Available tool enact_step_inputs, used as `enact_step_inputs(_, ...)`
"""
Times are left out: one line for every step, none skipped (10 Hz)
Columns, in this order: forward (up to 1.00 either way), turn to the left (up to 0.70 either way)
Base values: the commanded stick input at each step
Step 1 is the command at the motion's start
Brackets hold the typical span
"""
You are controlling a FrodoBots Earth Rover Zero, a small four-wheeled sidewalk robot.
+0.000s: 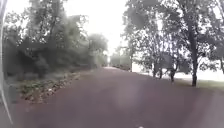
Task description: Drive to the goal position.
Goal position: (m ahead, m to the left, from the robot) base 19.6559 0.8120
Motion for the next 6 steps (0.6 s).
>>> enact_step_inputs(0.70, 0.03)
enact_step_inputs(0.70, 0.03)
enact_step_inputs(0.70, 0.03)
enact_step_inputs(0.70, 0.03)
enact_step_inputs(0.70, 0.03)
enact_step_inputs(0.70, 0.03)
